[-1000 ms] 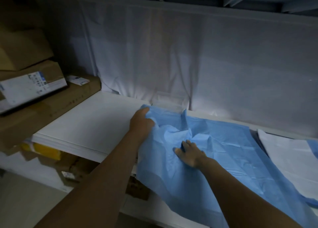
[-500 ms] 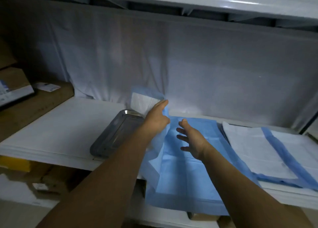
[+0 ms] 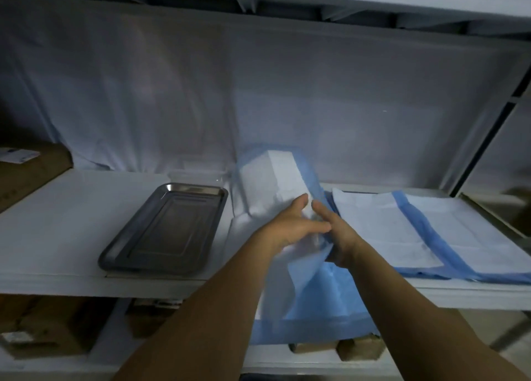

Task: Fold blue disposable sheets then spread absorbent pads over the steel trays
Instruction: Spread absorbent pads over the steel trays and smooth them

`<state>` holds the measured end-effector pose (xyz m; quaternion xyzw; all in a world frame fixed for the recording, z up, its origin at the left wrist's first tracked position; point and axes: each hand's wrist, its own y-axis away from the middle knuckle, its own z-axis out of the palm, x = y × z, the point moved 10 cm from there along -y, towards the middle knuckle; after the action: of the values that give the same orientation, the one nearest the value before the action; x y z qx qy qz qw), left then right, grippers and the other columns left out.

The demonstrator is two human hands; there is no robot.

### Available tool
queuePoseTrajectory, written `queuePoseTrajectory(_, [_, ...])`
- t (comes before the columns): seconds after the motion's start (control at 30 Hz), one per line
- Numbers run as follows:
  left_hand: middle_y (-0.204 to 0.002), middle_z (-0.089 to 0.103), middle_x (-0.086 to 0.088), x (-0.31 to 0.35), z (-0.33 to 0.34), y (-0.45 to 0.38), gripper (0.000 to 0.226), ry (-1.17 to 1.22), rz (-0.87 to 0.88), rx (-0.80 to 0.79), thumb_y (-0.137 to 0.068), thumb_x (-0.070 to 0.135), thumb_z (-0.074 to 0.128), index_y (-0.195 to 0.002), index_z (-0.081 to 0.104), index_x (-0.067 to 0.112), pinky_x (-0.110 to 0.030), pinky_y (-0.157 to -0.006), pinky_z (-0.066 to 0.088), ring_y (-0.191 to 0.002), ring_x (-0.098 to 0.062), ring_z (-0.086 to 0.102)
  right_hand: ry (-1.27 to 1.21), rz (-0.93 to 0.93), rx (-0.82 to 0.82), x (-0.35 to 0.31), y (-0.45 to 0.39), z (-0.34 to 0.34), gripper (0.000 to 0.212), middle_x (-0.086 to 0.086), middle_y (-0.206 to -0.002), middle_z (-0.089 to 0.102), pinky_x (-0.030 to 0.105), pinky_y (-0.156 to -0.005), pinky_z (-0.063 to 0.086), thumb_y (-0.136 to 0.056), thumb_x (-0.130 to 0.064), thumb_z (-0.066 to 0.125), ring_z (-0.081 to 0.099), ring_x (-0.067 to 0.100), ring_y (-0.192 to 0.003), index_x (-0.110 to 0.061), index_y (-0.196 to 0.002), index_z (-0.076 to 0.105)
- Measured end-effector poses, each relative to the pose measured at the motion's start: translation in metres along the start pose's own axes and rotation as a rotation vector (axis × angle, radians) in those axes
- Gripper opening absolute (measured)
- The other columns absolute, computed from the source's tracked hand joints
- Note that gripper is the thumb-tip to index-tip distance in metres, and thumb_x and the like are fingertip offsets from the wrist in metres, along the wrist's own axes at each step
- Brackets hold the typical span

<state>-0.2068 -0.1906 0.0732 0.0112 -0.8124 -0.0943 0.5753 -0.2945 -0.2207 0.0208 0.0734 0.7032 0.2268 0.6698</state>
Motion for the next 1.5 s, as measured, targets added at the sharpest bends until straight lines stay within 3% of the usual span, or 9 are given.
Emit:
queuePoseTrajectory(0.1, [-0.144, 0.043, 0.001, -0.018, -0.025, -0.007, 0.052, 0.067, -0.017, 0.176, -0.091, 0.033, 0.059, -0.139, 0.044, 0.018, -0.025, -0.095, 0.038, -0.129, -0.018, 0.045, 0.212, 0.003, 0.230, 0.006, -0.004, -0.024, 0.051, 0.021, -0.117, 0.059, 0.045, -0.086, 0.050, -0.085, -0.020, 0.068, 0.059, 0.034, -0.097, 0.004, -0.127, 0.051])
queuePoseTrajectory(0.17, [-0.134, 0.055, -0.007, -0.034, -0.055, -0.009, 0.035, -0.208, -0.058, 0.352, -0.095, 0.028, 0.051, -0.125, 0.057, 0.011, -0.027, -0.097, 0.041, -0.121, -0.023, 0.052, 0.457, -0.003, 0.311, 0.006, -0.009, -0.033, 0.041, 0.024, -0.121, 0.058, 0.043, -0.090, 0.049, -0.086, -0.008, 0.063, 0.058, 0.038, -0.107, 0.009, -0.122, 0.053])
queuePoseTrajectory(0.27, [-0.141, 0.047, -0.013, -0.073, -0.062, -0.011, 0.044, -0.535, -0.149, 0.251, -0.096, 0.031, 0.047, -0.133, 0.049, 0.008, -0.034, -0.105, 0.039, -0.126, -0.030, 0.047, 0.735, -0.021, 0.327, 0.005, -0.015, -0.032, 0.035, 0.022, -0.123, 0.059, 0.036, -0.092, 0.046, -0.093, -0.016, 0.051, 0.057, 0.035, -0.114, 0.005, -0.121, 0.056])
queuePoseTrajectory(0.43, [-0.158, 0.003, -0.009, -0.129, -0.054, 0.000, 0.084, -0.860, -0.274, 0.035, -0.084, 0.053, 0.056, -0.150, 0.015, 0.019, -0.050, -0.117, 0.015, -0.146, -0.032, 0.002, 0.669, -0.215, 0.415, -0.011, -0.022, -0.032, 0.028, 0.022, -0.113, 0.064, 0.035, -0.087, 0.045, -0.095, -0.017, 0.047, 0.059, 0.036, -0.106, 0.002, -0.109, 0.062])
queuePoseTrajectory(0.53, [-0.148, 0.031, -0.013, -0.126, -0.072, -0.009, 0.072, -0.890, -0.279, 0.144, -0.082, 0.058, 0.053, -0.139, 0.040, 0.016, -0.047, -0.110, 0.032, -0.136, -0.034, 0.030, 0.804, -0.126, 0.461, -0.005, -0.032, -0.043, 0.029, 0.019, -0.122, 0.061, 0.034, -0.094, 0.042, -0.095, -0.015, 0.047, 0.056, 0.034, -0.115, 0.000, -0.117, 0.058])
queuePoseTrajectory(0.7, [-0.121, 0.057, -0.015, -0.106, -0.105, -0.023, 0.044, -0.734, -0.253, 0.435, -0.091, 0.039, 0.048, -0.116, 0.061, 0.006, -0.034, -0.088, 0.048, -0.109, -0.030, 0.057, 0.872, -0.201, 0.619, -0.025, -0.035, -0.041, 0.051, 0.015, -0.133, 0.045, 0.039, -0.101, 0.039, -0.087, -0.015, 0.057, 0.045, 0.034, -0.124, -0.008, -0.135, 0.040])
queuePoseTrajectory(0.93, [-0.129, 0.052, -0.020, -0.111, -0.133, -0.058, 0.040, -0.497, -0.343, 0.562, -0.093, 0.018, 0.049, -0.129, 0.047, 0.000, -0.040, -0.098, 0.047, -0.118, -0.036, 0.053, 0.938, -0.399, 0.237, -0.036, -0.081, 0.053, 0.046, 0.007, -0.139, 0.046, 0.036, -0.104, 0.038, -0.093, -0.025, 0.054, 0.047, 0.026, -0.126, -0.017, -0.138, 0.046])
queuePoseTrajectory(1.2, [-0.113, 0.062, -0.017, -0.135, -0.143, -0.099, 0.039, 0.358, -0.419, 0.606, -0.089, 0.020, 0.056, -0.118, 0.055, -0.006, -0.037, -0.092, 0.049, -0.106, -0.033, 0.059, 0.879, -0.370, 0.259, -0.051, -0.128, 0.086, 0.039, 0.009, -0.122, 0.062, 0.035, -0.095, 0.043, -0.099, -0.038, 0.036, 0.059, 0.025, -0.108, -0.015, -0.123, 0.057])
queuePoseTrajectory(1.5, [-0.082, 0.057, -0.004, -0.094, -0.149, -0.116, 0.028, 0.270, -0.001, 0.472, -0.079, -0.014, 0.055, -0.091, 0.059, 0.011, -0.025, -0.066, 0.045, -0.074, -0.018, 0.053, 0.866, -0.540, 0.345, -0.131, -0.150, 0.089, 0.045, 0.013, -0.145, 0.041, 0.039, -0.107, 0.032, -0.101, -0.026, 0.036, 0.040, 0.032, -0.132, -0.018, -0.145, 0.036])
